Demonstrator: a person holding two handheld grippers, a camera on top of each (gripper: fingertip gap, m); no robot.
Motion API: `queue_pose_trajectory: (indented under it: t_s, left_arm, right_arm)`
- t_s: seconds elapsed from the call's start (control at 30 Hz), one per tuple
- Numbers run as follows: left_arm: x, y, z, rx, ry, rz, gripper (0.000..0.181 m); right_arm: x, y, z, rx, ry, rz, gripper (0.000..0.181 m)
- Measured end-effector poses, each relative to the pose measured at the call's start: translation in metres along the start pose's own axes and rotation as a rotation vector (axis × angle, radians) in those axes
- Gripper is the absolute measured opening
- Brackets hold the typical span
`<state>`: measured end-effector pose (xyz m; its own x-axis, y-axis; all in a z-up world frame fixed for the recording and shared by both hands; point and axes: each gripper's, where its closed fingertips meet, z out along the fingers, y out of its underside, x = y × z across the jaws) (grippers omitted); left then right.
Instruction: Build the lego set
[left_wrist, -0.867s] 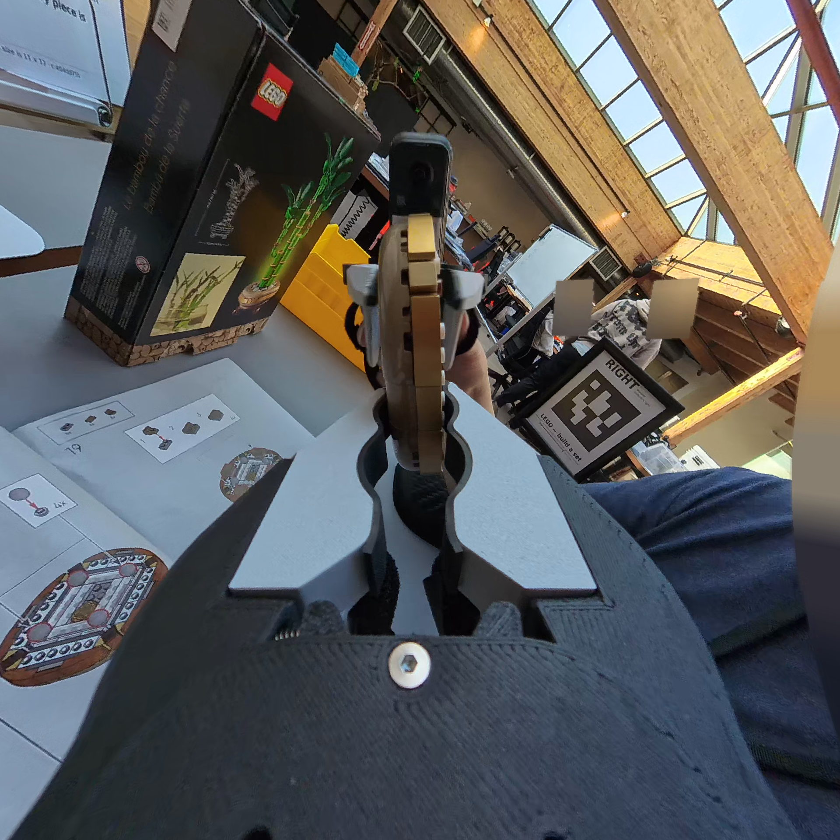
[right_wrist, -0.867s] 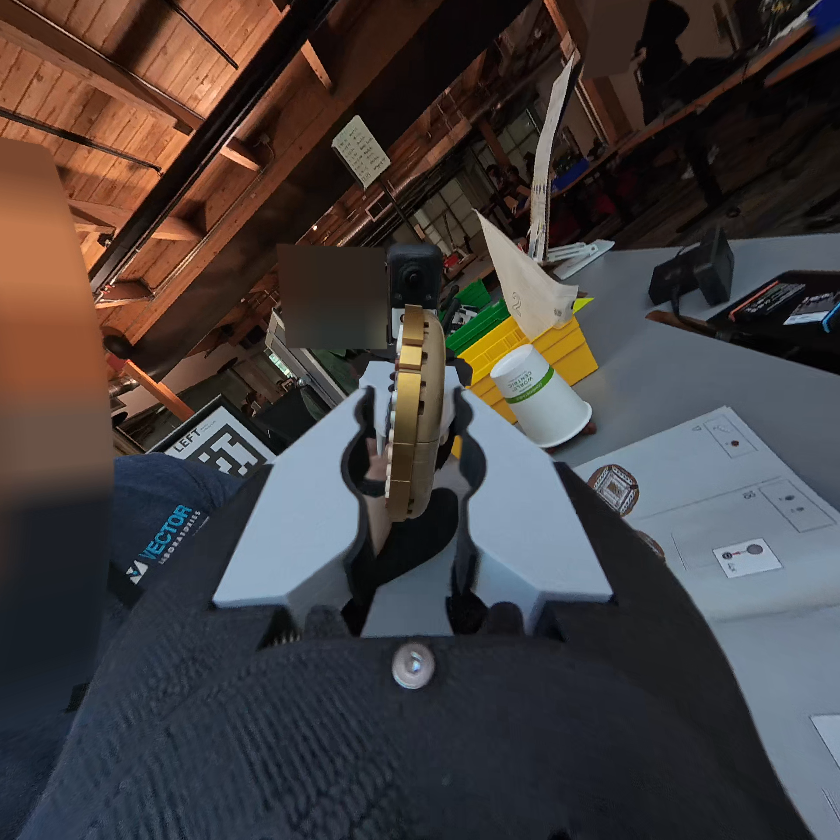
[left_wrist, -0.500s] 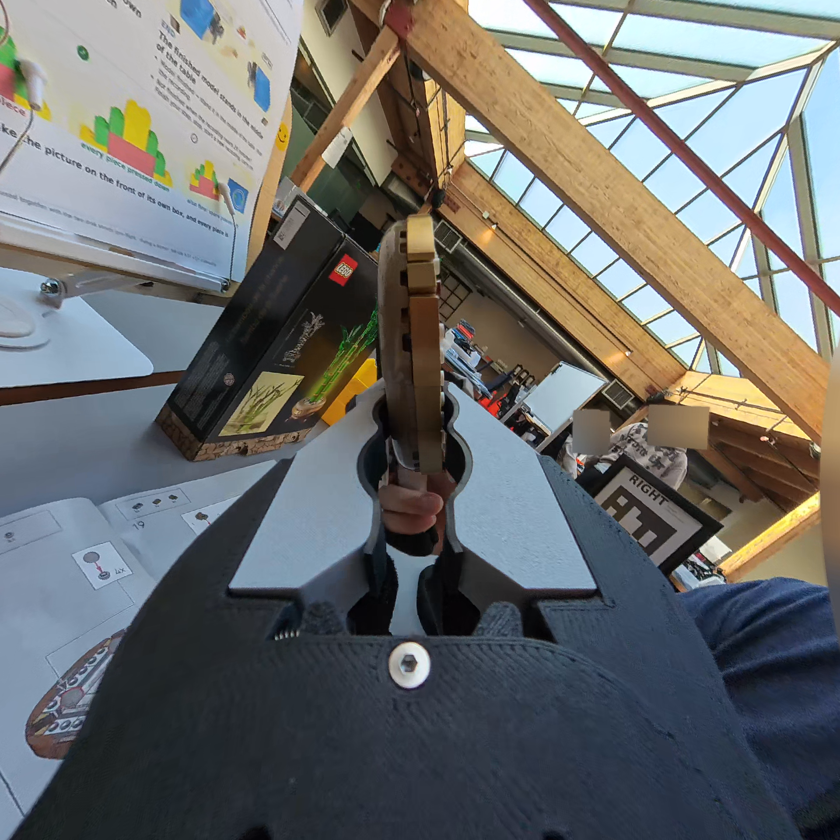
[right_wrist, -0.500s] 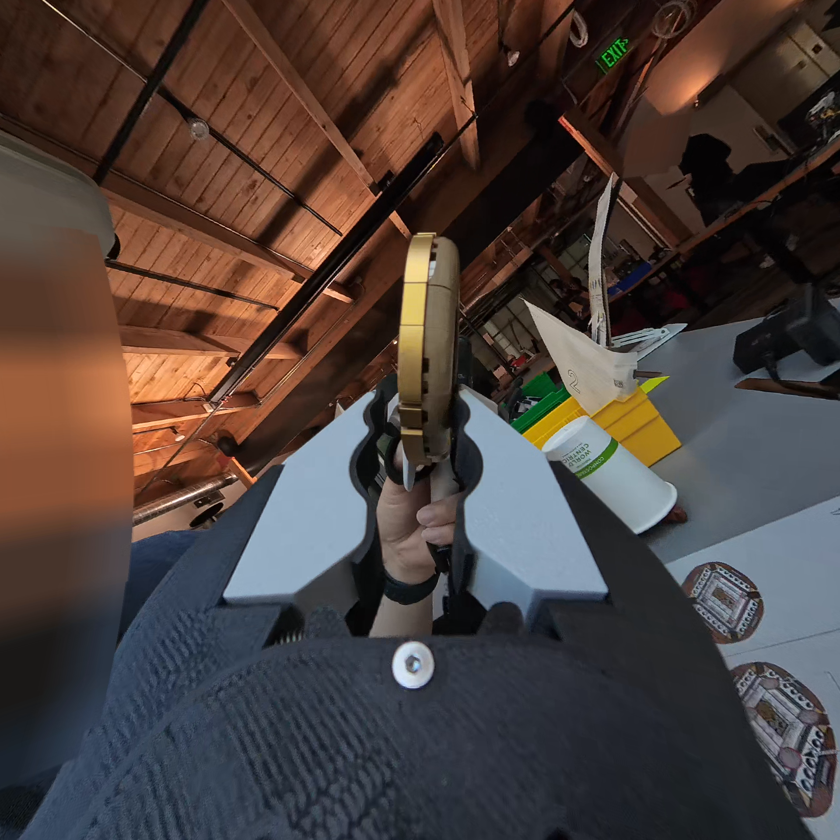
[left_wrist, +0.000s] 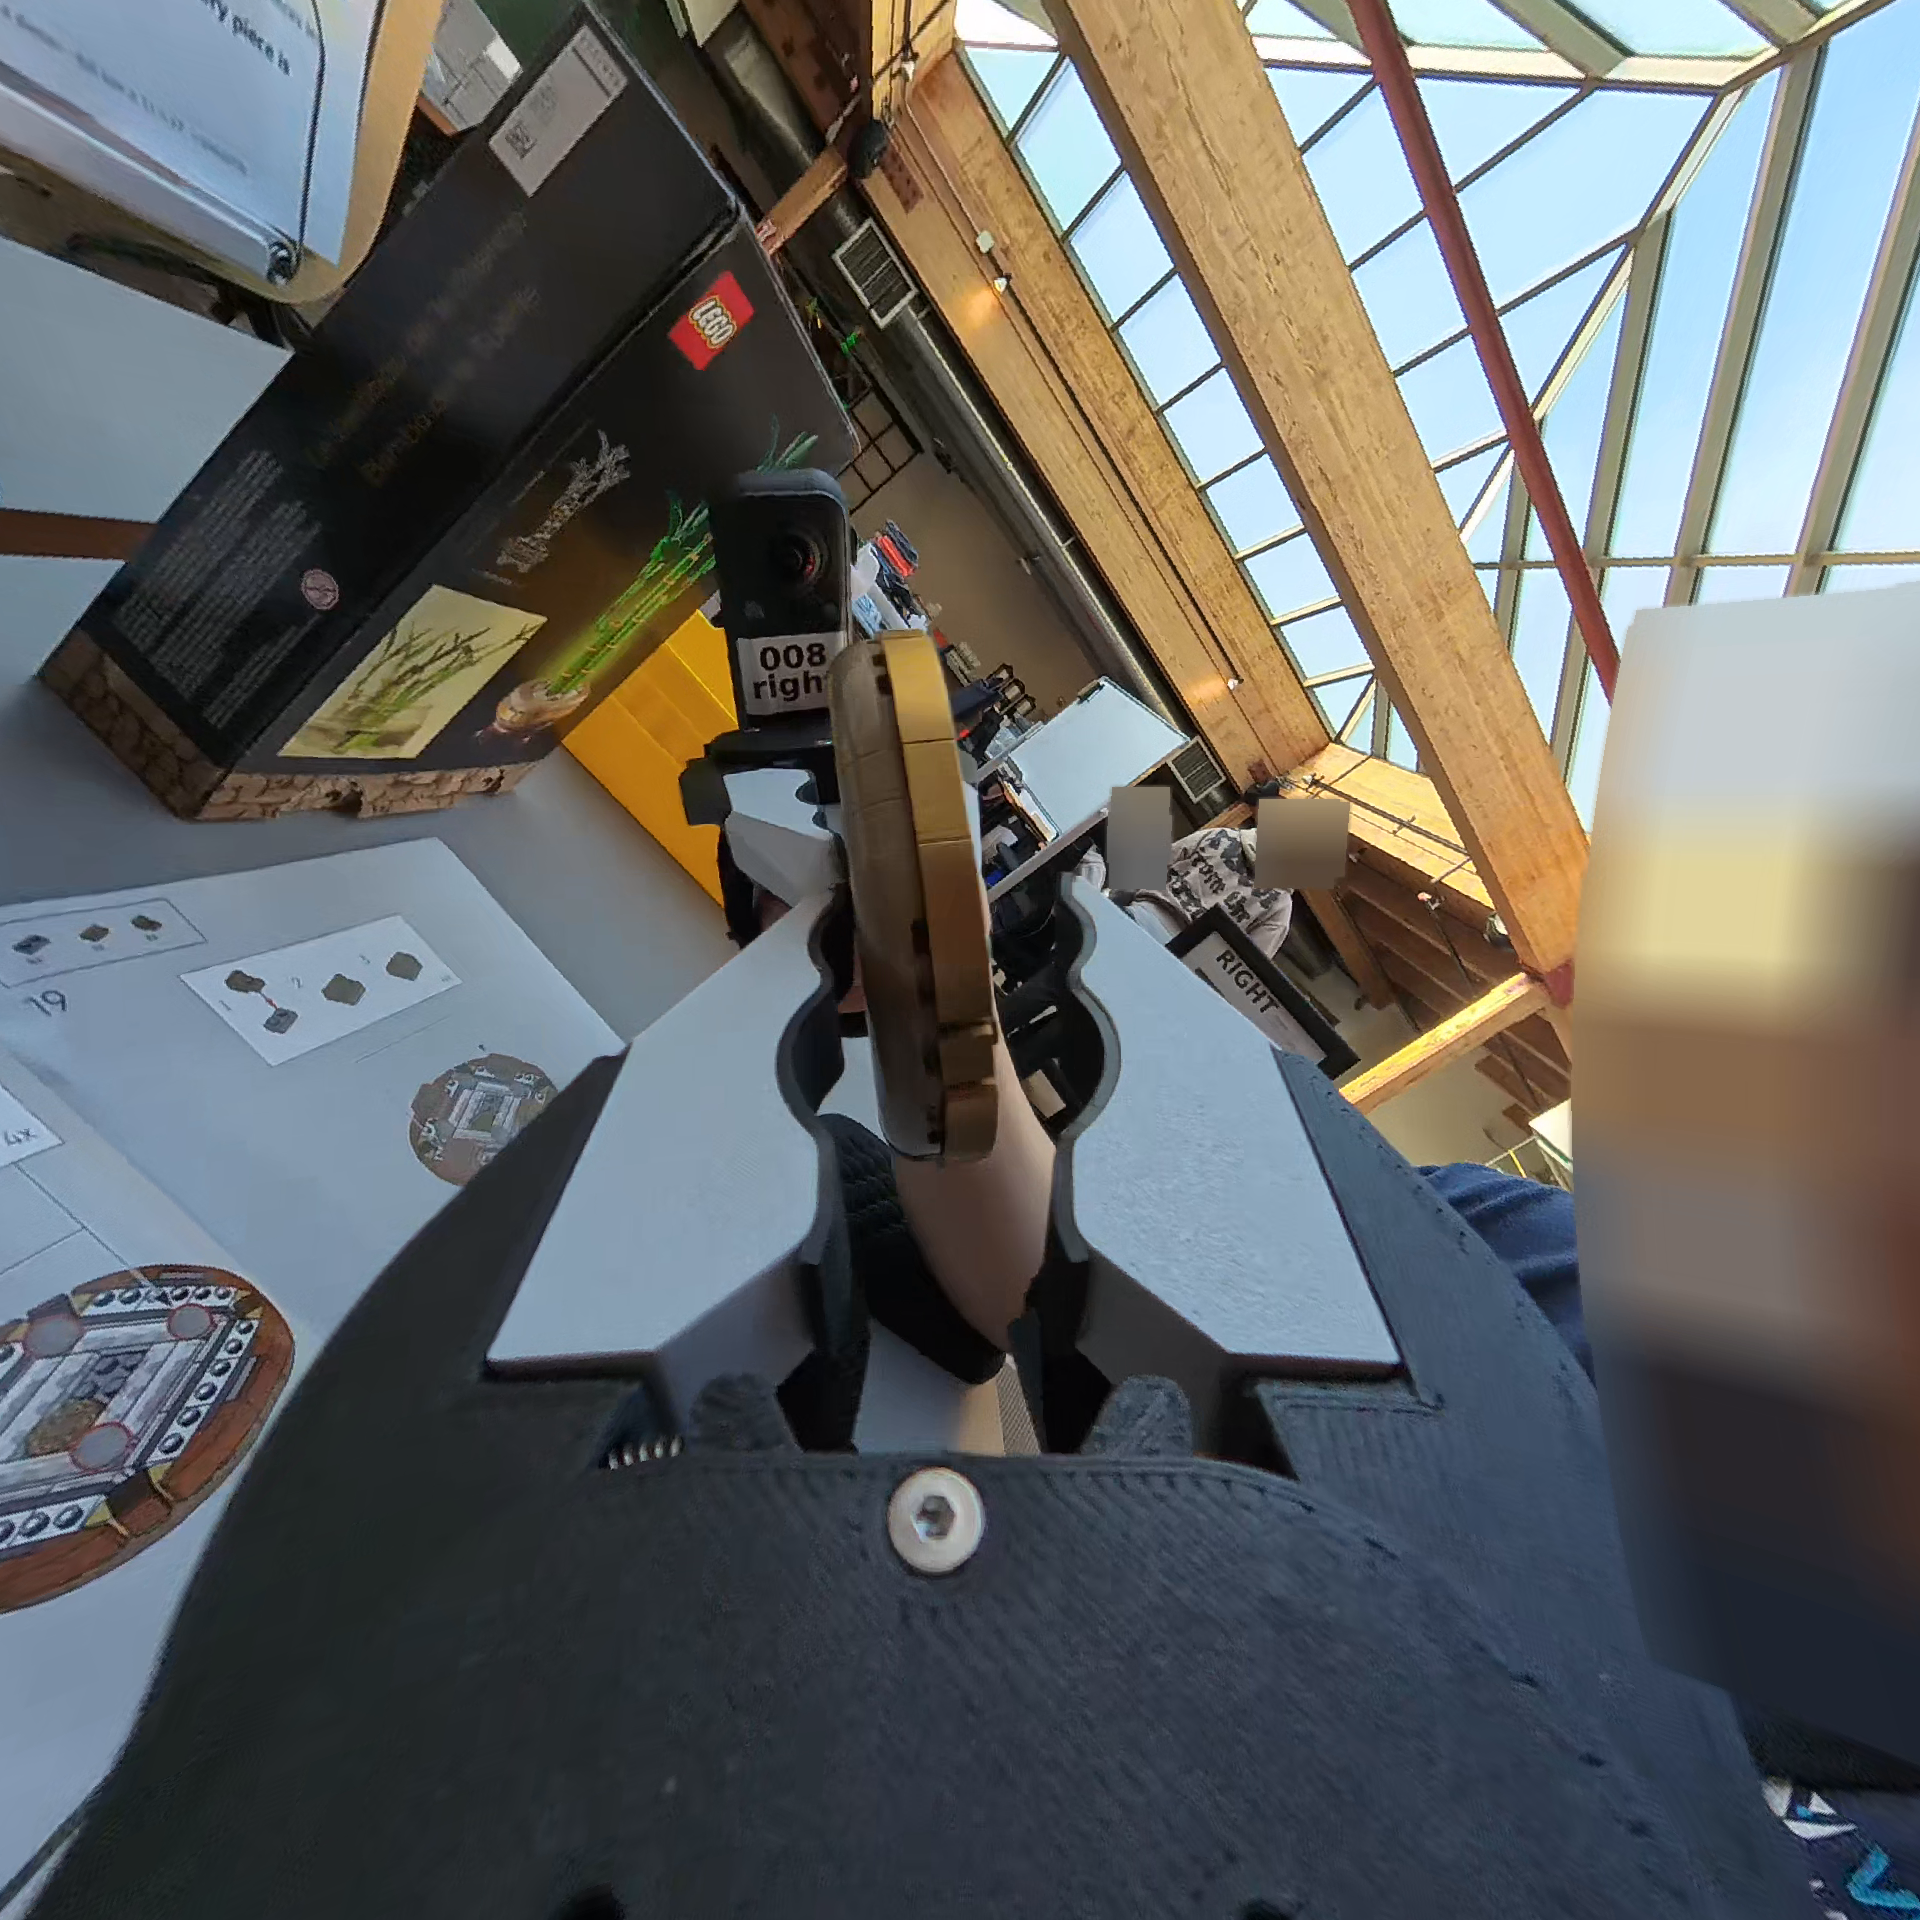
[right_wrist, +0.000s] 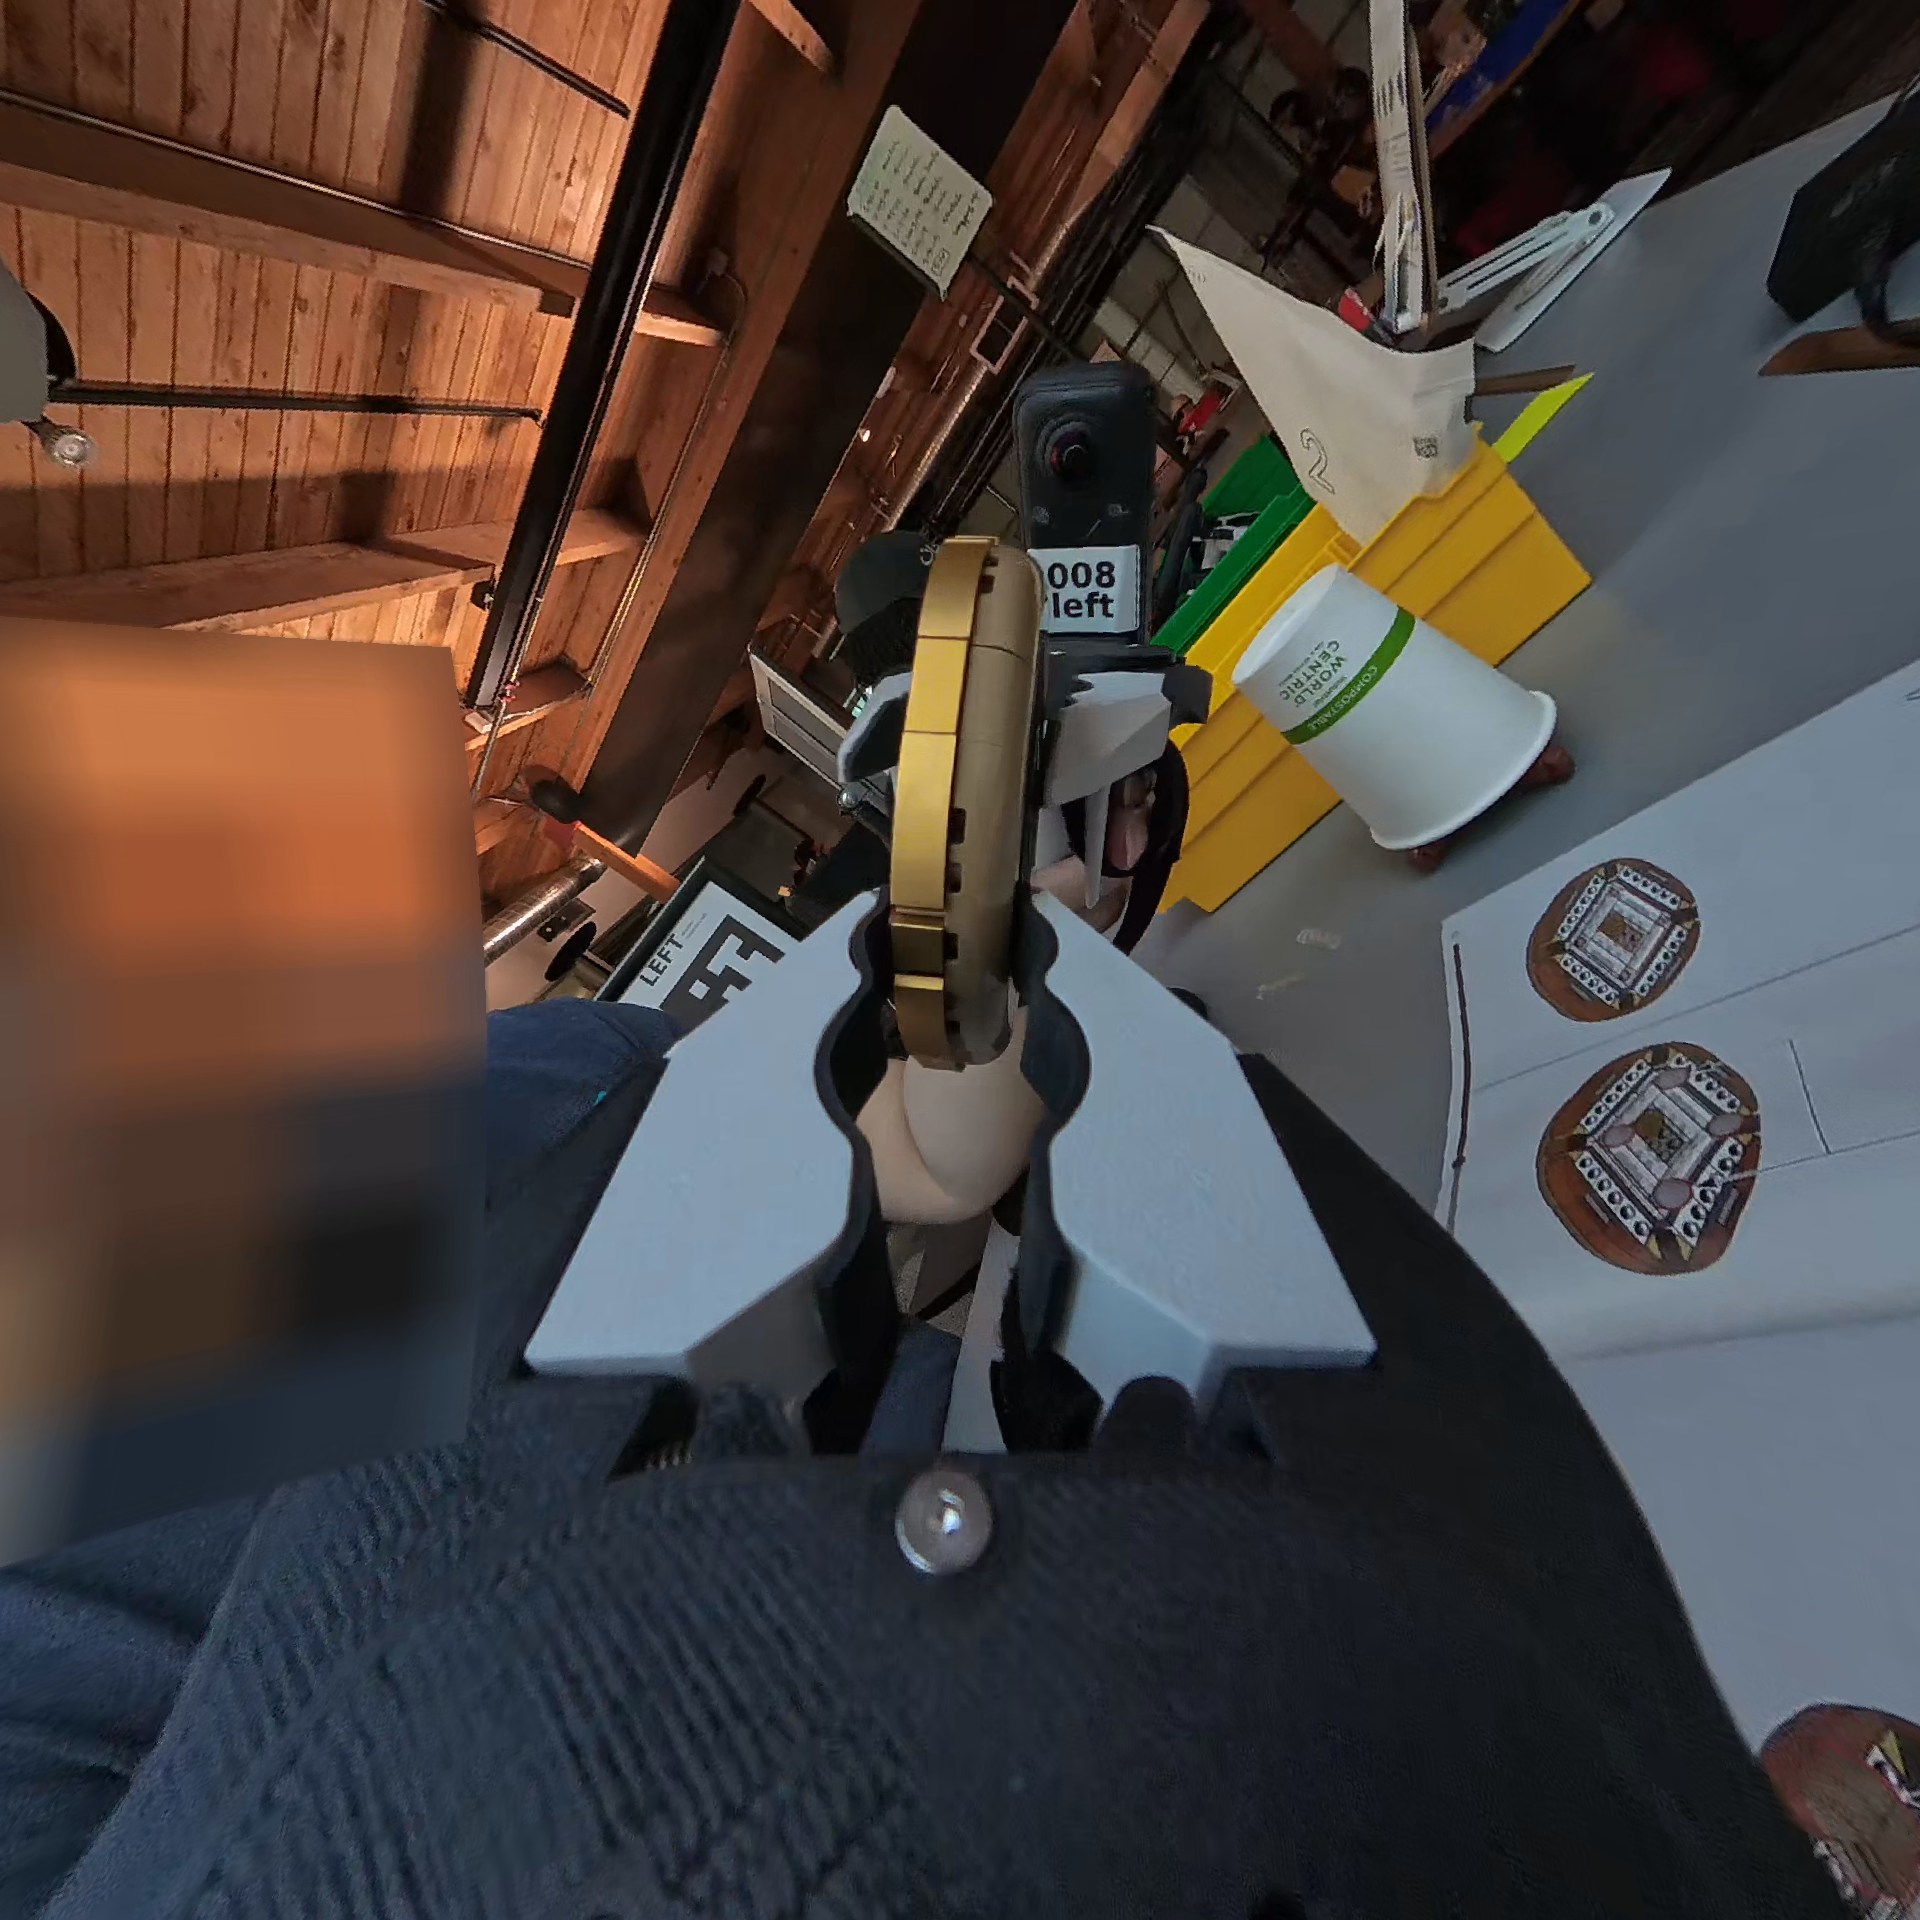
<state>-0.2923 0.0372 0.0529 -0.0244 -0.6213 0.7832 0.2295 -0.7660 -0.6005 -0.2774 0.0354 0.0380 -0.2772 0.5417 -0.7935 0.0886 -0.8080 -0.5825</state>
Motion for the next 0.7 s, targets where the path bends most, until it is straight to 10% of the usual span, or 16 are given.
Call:
queue_pose_trajectory:
  t_s: [0.03, 0.33, 0.47, 0.53, 0.7]
  left_arm:
    - [-0.005, 0.003, 0.001, -0.015, -0.010, -0.007, 0.025]
    - [-0.010, -0.031, -0.020, 0.215, -0.053, 0.009, 0.018]
    - [-0.003, -0.047, -0.030, 0.345, -0.160, 0.177, 0.019]
    - [0.004, -0.048, -0.028, 0.359, -0.168, 0.211, 0.019]
    - [0.024, -0.023, -0.034, 0.290, -0.119, 0.231, 0.026]
  right_arm:
    - [0.000, 0.000, -0.001, -0.004, -0.001, 0.002, 0.020]
    - [0.015, -0.036, 0.006, 0.262, 0.137, -0.152, 0.064]
    - [0.009, -0.030, 0.037, 0.307, 0.075, -0.153, 0.053]
    - [0.005, -0.028, 0.042, 0.329, 0.038, -0.154, 0.019]
    - [-0.010, -0.017, 0.042, 0.208, -0.072, -0.096, 0.018]
